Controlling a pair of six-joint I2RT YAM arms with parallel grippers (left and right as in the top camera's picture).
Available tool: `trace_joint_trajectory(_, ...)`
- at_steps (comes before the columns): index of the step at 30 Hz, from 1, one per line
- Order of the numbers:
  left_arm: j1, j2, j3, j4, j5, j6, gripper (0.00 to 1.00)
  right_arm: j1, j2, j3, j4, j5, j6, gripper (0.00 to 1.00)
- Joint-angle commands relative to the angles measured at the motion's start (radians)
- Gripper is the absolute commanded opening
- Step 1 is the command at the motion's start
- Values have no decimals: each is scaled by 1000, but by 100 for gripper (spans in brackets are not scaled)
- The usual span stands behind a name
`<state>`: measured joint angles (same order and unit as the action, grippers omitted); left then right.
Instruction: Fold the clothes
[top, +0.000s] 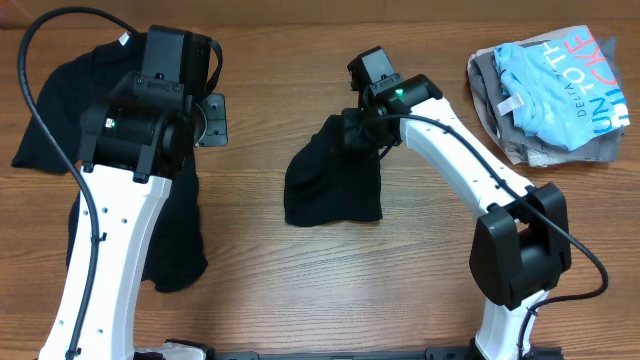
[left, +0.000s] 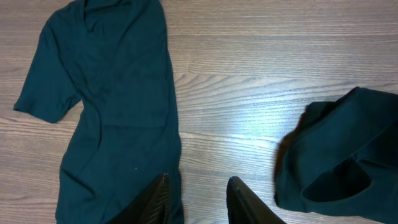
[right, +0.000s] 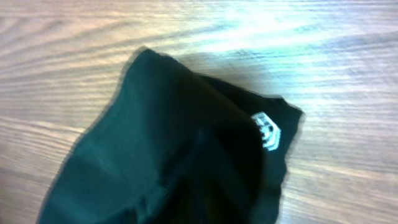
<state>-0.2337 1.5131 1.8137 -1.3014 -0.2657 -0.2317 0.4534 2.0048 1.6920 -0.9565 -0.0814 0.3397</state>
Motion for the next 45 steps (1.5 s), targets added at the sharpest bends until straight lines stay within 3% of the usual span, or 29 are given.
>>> trace_joint_trajectory(1,6,4,6,4,7,16,33,8,8,-4,57,-80,-8,4)
trace_joint_trajectory(13,6,4,6,4,1,19,33,-6,19,0,104,-84,13,6)
trace_joint_trajectory(20,6,4,6,-1,0,19,33,27,135,-2,204,-100,51,8)
trace_joint_trajectory(24,6,4,6,-3,-1,19,33,53,143,-2,280,-185,51,4)
trace_joint_trajectory(34,6,4,6,-2,-1,19,33,161,145,2,482,-272,57,6)
trace_joint_trajectory(37,6,4,6,-2,-1,19,33,145,137,39,410,-295,28,6)
trace_joint_trajectory(39,6,4,6,-3,-5,19,33,127,117,91,312,-294,-14,24)
trace_joint_trajectory(41,6,4,6,0,-11,19,33,104,90,152,195,-286,-41,54)
trace_joint_trajectory(45,6,4,6,1,-12,19,33,25,29,303,-142,-199,-50,77)
